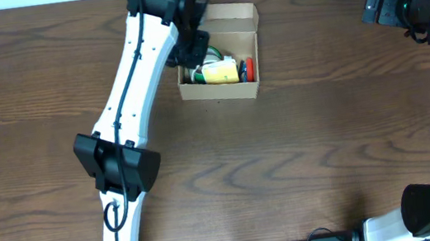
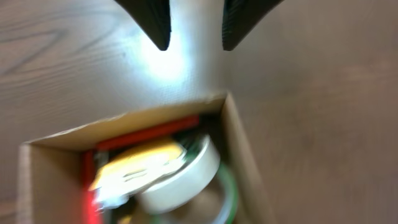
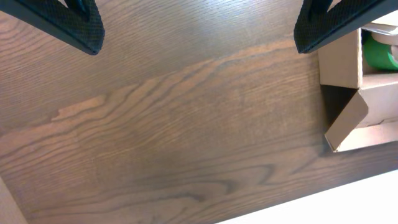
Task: Pack container
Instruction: 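Move both grippers to the box lid flaps on either side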
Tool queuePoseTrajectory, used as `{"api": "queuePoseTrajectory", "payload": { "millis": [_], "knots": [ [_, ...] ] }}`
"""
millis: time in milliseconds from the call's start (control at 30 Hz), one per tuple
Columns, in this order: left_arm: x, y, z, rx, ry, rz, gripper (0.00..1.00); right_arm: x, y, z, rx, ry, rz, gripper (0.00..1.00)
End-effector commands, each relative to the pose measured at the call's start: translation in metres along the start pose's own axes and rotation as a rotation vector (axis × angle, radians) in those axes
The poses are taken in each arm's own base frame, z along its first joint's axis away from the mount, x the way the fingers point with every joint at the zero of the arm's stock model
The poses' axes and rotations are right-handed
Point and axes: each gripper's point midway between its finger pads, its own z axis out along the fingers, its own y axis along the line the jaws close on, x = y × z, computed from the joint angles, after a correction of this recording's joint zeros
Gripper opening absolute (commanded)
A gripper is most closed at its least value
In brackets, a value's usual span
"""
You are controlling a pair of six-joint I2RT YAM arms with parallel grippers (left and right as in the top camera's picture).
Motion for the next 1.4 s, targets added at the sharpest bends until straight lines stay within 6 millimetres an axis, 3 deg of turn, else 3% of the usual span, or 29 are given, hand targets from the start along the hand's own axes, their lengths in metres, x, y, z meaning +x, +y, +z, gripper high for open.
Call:
{"api": "queuePoseTrajectory", "payload": {
  "millis": [0,167,333,433,533,633,700,733,967,1367],
  "knots": [
    [0.008,0.03,-0.003,-0.073,0.028,-0.202,0.22,0.002,-0.005,0.003,0.016,0.008,0.007,0.99],
    [0.016,0.066,-0.004,-0.082,0.057,-0.351,0.24,0.002,-0.005,0.003,0.016,0.008,0.007,0.99],
    [0.014,0.093,-0.005,0.048,0.05,-0.471,0.27,0.002,-0.003,0.003,0.004,0.009,0.015,0.99],
    [0.015,0.111,-0.007,0.086,0.044,-0.509,0.15,0.004,0.012,0.002,-0.082,0.023,0.035,0.99],
    [0.017,0.127,-0.008,0.103,0.036,-0.495,0.12,0.006,0.034,-0.001,-0.207,0.038,0.034,0.99],
    [0.016,0.135,-0.009,0.126,0.02,-0.468,0.11,0.005,0.05,-0.002,-0.292,0.042,0.034,0.28],
    [0.012,0.138,-0.01,0.141,-0.002,-0.443,0.11,0.01,0.056,0.001,-0.304,0.074,0.09,0.05],
    [0.009,0.14,-0.009,0.142,-0.015,-0.441,0.11,0.013,0.058,0.003,-0.302,0.096,0.126,0.01],
    [-0.013,0.131,0.013,0.245,-0.046,-0.378,0.11,0.036,0.08,0.038,-0.299,0.231,0.203,0.01],
    [-0.028,0.086,0.108,0.634,0.08,-0.315,0.11,0.096,0.134,0.144,-0.508,0.559,0.269,0.01]
  ]
}}
